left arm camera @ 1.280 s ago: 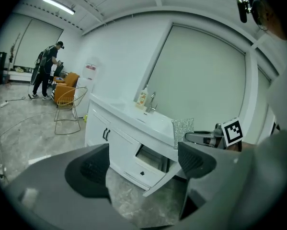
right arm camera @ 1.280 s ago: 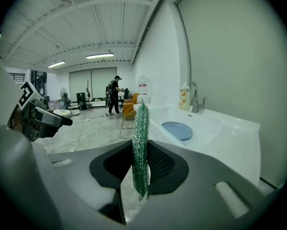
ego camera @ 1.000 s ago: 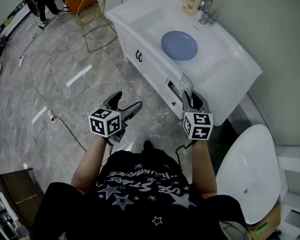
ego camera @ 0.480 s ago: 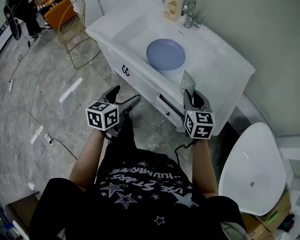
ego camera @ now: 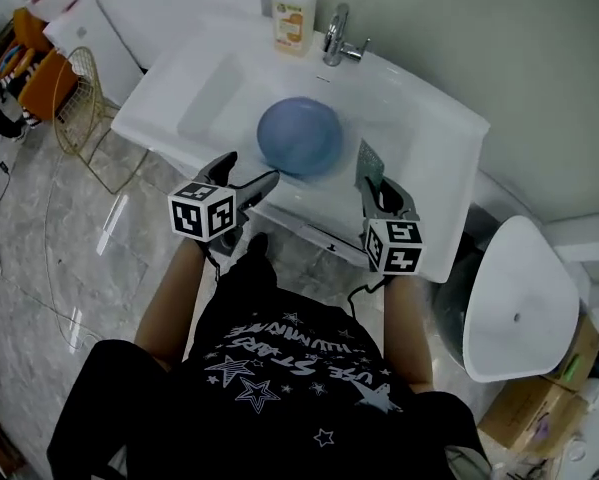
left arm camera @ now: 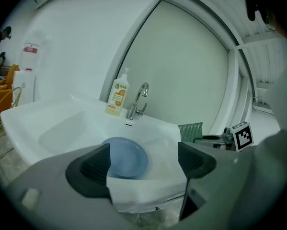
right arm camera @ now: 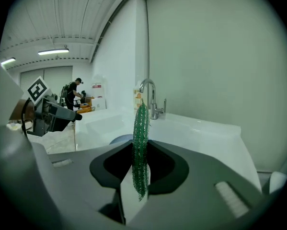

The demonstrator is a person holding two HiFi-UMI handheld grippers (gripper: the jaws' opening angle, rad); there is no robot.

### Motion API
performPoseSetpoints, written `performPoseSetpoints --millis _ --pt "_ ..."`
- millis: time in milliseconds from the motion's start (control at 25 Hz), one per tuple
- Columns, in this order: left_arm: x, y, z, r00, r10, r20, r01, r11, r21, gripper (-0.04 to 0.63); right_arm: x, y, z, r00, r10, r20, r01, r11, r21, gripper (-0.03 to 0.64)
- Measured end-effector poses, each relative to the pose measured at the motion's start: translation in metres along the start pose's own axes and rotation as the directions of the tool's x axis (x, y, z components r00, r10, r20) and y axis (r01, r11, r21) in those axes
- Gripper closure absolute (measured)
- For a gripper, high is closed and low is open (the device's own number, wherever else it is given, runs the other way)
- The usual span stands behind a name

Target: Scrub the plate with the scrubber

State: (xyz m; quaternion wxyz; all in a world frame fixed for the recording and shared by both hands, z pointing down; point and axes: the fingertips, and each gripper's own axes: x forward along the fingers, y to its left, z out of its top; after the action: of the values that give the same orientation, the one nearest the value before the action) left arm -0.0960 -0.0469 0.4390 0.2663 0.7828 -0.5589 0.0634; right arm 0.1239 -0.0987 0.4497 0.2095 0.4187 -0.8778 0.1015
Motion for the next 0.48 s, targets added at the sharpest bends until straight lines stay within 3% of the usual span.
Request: performPoseSetpoints --millis 280,480 --pt "0.065 0.065 0.028 0.983 -0.1 -0.156 0.11 0.993 0.052 0.155 0.049 -0.006 0.015 0.989 -0.133 -0.061 0.137 0.989 0.053 0.506" --pt "0.107 0.104 0.016 0.947 -0.122 -0.298 0.144 0.988 0.056 0.158 0.075 -0.012 0.017 0.973 -0.206 -0.108 0.214 0.974 0.075 0.505"
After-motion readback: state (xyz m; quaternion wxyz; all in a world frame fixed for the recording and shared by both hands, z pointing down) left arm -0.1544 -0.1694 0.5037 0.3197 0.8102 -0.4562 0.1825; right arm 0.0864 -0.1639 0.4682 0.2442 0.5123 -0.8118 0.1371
